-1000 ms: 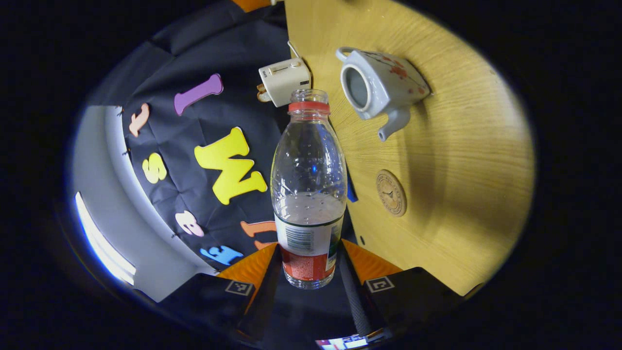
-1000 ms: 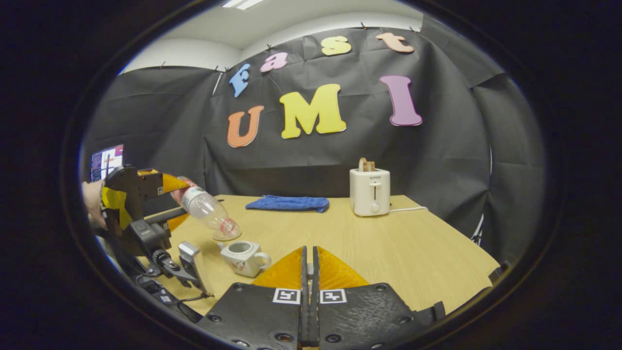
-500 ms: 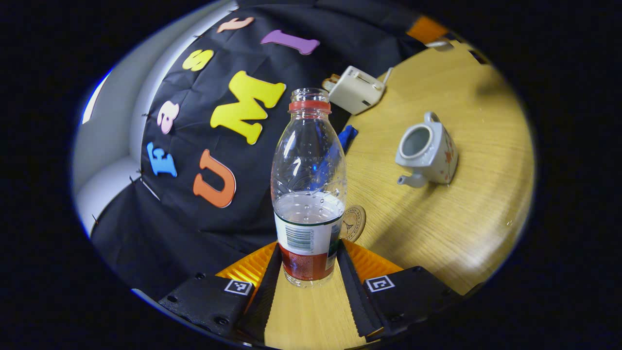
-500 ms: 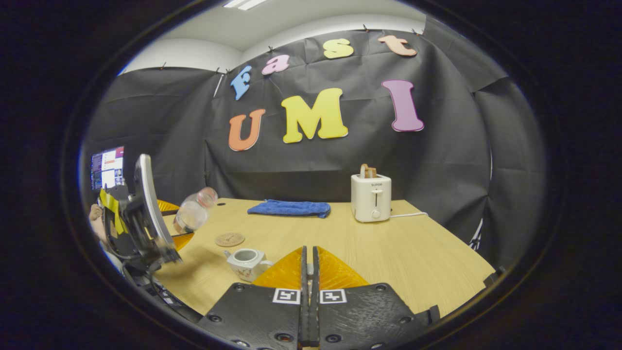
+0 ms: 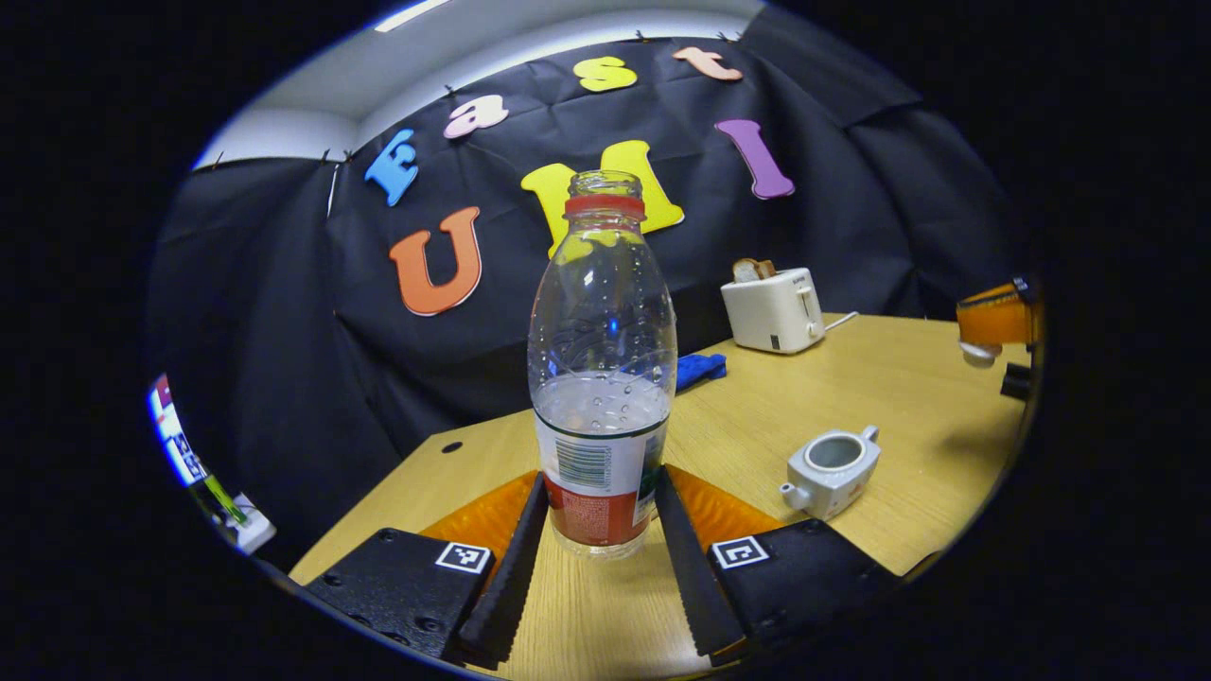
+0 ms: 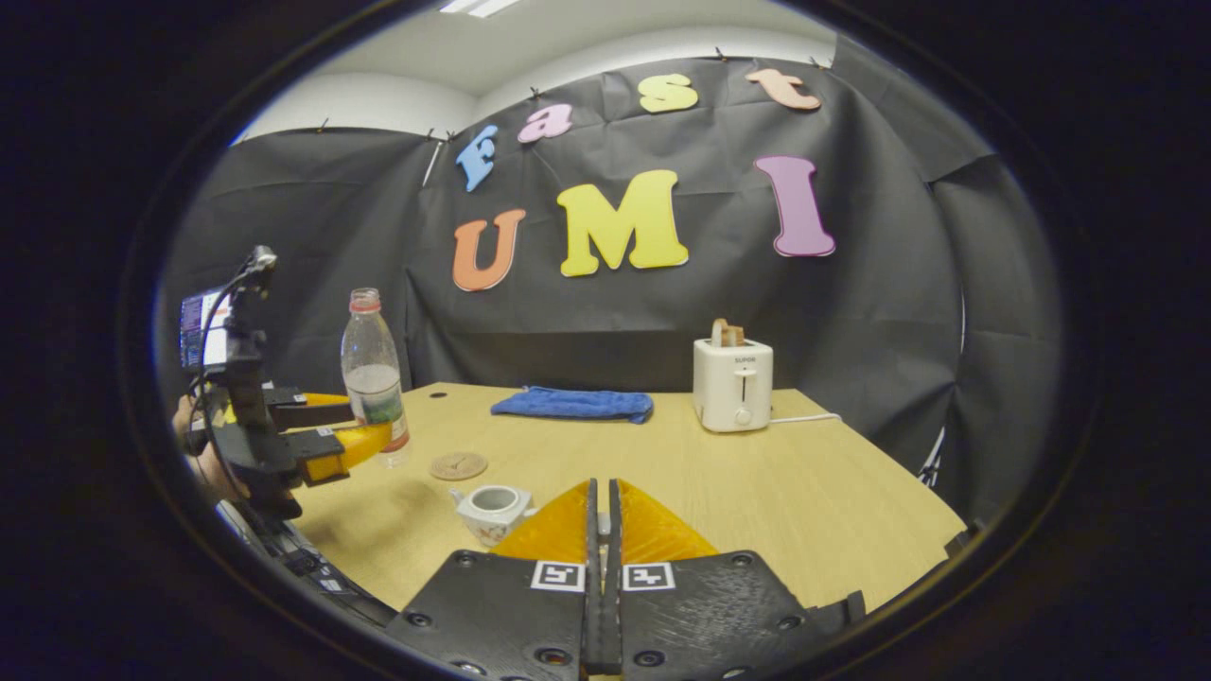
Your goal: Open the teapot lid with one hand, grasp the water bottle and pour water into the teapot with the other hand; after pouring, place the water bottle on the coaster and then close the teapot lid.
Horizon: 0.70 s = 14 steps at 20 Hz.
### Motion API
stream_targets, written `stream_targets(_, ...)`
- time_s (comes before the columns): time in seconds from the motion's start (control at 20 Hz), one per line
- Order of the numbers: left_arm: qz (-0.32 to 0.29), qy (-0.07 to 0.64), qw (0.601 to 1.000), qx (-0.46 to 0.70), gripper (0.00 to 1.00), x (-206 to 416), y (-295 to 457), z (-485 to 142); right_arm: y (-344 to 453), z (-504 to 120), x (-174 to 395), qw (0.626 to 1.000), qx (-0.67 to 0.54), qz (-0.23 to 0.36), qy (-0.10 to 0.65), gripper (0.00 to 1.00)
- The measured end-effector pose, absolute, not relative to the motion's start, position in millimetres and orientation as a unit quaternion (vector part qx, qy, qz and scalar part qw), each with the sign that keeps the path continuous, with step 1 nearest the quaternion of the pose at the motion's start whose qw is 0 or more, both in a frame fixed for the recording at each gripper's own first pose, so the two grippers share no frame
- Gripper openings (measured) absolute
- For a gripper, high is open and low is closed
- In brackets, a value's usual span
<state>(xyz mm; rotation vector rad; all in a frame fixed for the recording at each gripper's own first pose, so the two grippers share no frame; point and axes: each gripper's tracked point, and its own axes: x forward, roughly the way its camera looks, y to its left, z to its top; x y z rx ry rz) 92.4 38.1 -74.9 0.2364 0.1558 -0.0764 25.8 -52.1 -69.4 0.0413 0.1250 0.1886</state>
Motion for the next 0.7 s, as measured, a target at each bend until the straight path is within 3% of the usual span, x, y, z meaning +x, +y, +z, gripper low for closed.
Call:
stream_targets(0.25, -0.062, 0.072, 0.995, 0.029, 0.70, 130, 36, -78, -56, -77, 29, 0.993, 0.023, 0.089, 0.072, 0.00)
stream_targets(0.7, -0.066, 0.114, 0.991, 0.011, 0.72, 173, 44, -115, -71, -90, 37, 0.993, 0.029, 0.074, 0.085, 0.02)
